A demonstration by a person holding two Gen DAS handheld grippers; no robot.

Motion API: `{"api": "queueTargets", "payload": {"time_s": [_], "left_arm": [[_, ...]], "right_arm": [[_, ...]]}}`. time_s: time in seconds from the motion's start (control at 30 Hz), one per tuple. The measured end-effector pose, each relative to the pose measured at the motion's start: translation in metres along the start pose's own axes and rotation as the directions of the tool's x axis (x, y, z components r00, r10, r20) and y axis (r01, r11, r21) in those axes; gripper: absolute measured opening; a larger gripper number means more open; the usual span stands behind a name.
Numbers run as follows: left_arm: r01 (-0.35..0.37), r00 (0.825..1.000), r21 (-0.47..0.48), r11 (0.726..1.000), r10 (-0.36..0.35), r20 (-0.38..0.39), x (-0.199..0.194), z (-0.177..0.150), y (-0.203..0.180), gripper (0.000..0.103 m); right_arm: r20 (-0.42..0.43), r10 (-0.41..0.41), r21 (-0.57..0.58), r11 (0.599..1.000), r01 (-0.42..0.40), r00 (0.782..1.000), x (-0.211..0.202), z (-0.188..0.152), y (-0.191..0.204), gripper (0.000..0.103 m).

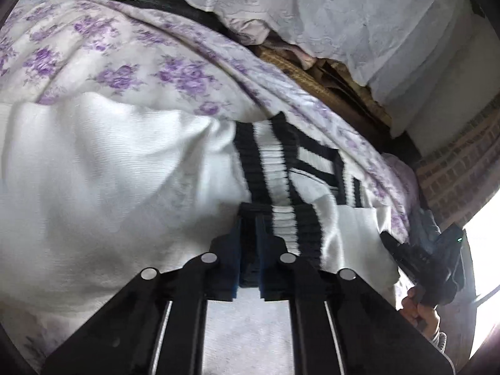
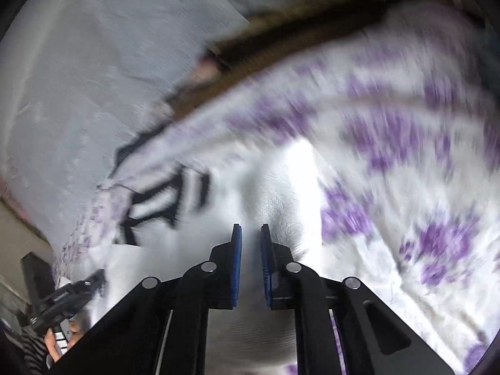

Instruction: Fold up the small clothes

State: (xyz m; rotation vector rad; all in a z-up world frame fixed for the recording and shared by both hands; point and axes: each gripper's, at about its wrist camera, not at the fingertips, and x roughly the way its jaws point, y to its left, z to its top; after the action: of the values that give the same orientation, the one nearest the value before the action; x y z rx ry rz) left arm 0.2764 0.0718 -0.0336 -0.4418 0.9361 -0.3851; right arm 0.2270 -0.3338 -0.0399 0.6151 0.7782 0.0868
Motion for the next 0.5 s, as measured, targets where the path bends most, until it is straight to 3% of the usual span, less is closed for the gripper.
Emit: {"api": "queueTargets", "payload": {"time_s": [0.13,0.23,0.27,0.37,0.43,0.5], "left_arm": [[0.024,0.999,-0.025,0.999,-0.025,-0.033,-0.002,0.0,0.004,0.01],[0.037,0.999,-0.023,0.999,-0.037,-0.023,-0.008,-0.003,0.001,0.054],[0.044,0.999,-0.023,0.999,-0.045,-0.011,-0.01,-0.004,-0.001,0.059],[0.02,1.0,0.008,1.0,-0.02,-0.021,-0.004,-0.006,-0.008,0.063],[-0.005,0.999,0.05,0.999,0.006,-0.036,0.003,-0.01,-0.014,0.062],[0.025,0.999,0.091,0.995,-0.022,-0.041,0.002,-0.013,-0.024,0.04]], "right_arm": [[0.085,0.033,-0.049,0.998,-0.029,0.996,-0.035,-0.002,0.018,0.009],[0.09,0.053,-0.081,0.996,-0.046,0.995,-0.047,-0.012,0.031,0.009],[0.079,0.046,-0.096,0.995,-0.038,0.996,-0.047,-0.016,0.034,0.009],[0.001,-0.003,-0.114,0.993,0.003,1.0,-0.034,-0.033,0.03,0.01],[-0.051,0.0,-0.078,0.997,-0.004,0.999,-0.02,-0.043,0.017,0.003],[-0.039,0.021,-0.037,0.999,-0.022,0.999,-0.026,-0.039,0.013,0.002]]}}
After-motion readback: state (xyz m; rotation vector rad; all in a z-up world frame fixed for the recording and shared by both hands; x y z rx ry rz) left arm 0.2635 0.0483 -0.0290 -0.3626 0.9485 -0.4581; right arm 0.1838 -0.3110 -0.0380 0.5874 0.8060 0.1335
